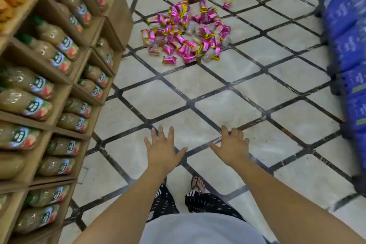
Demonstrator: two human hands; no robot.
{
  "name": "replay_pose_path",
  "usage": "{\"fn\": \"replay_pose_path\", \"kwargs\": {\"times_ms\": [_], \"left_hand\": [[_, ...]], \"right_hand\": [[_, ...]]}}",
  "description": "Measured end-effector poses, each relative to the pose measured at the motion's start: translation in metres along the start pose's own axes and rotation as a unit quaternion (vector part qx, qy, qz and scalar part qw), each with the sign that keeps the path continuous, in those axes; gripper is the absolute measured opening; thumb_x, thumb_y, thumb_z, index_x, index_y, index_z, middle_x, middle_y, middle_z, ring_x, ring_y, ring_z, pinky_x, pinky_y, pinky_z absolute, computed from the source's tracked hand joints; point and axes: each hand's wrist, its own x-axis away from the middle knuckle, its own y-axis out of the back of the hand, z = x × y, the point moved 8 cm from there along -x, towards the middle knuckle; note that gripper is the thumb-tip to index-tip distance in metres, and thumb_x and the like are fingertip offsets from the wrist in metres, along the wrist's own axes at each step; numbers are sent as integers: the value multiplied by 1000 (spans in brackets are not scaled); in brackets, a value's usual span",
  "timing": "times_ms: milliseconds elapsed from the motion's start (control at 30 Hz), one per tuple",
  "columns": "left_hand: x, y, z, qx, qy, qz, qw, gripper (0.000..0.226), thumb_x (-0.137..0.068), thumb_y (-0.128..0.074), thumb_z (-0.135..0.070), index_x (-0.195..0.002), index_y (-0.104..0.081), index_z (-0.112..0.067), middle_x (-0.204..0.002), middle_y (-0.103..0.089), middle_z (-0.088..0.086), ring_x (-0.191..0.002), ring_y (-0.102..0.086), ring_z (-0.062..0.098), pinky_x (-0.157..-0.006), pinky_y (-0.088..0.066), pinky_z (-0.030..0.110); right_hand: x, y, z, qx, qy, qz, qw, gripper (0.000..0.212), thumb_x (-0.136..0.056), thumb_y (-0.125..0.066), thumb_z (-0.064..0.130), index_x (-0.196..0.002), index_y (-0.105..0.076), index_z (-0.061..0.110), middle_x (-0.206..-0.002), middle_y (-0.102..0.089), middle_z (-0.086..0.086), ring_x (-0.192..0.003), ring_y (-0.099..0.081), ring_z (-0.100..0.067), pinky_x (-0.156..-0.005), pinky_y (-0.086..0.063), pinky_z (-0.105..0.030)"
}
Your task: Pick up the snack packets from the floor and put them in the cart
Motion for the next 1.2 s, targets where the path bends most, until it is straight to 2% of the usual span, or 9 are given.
{"fn": "replay_pose_path", "kwargs": {"times_ms": [133,300,533,767,900,1033,1200], "left_hand": [[-14,7,-36,-25,-16,-15,999,88,-91,-25,-75,-158,2,-24,-164,4,16,-150,4,41,-118,-5,61],[-39,16,-58,-21,-16,-10,1000,87,-92,-25,-75,-158,1,-25,-164,3,16,-150,4,39,-119,-4,61],[-117,57,-36,-7,31,-15,999,88,-91,-27,-75,-158,-2,-24,-164,0,17,-150,0,40,-118,-7,60],[-258,131,-6,-14,46,14,999,90,-92,-25,-75,-157,8,-23,-164,6,17,-150,3,40,-118,-3,60],[-339,190,10,0,50,20,999,90,-91,-26,-75,-157,7,-24,-164,8,14,-150,4,38,-119,-4,59],[-412,241,23,-32,52,19,998,90,-91,-25,-76,-158,1,-23,-164,2,16,-150,-1,39,-118,-9,60],[-501,275,-4,-35,45,28,998,91,-89,-22,-79,-158,2,-24,-164,-1,16,-150,-4,40,-118,-13,60]], "right_hand": [[-7,12,-40,-23,-13,-32,999,75,-92,-42,63,-150,-21,19,-146,-33,-16,-134,-30,-34,-105,-29,-47],[-32,26,-68,-33,-28,-23,999,75,-93,-42,63,-149,-21,19,-147,-32,-16,-135,-29,-34,-106,-29,-47],[-112,64,-41,-12,-1,-15,1000,77,-93,-40,64,-150,-18,18,-146,-33,-17,-132,-31,-34,-106,-29,-46],[-251,147,24,9,30,-6,999,77,-95,-41,59,-152,-14,16,-148,-30,-18,-133,-30,-34,-106,-28,-45],[-322,208,54,-25,44,-25,998,75,-95,-42,58,-153,-16,17,-151,-30,-16,-139,-26,-32,-111,-26,-45],[-383,251,60,-39,46,-33,998,74,-95,-42,59,-152,-18,19,-150,-32,-12,-138,-28,-30,-110,-28,-44],[-484,295,45,-20,24,-24,999,73,-92,-44,60,-150,-23,20,-146,-37,-11,-133,-34,-30,-107,-31,-42]]}}
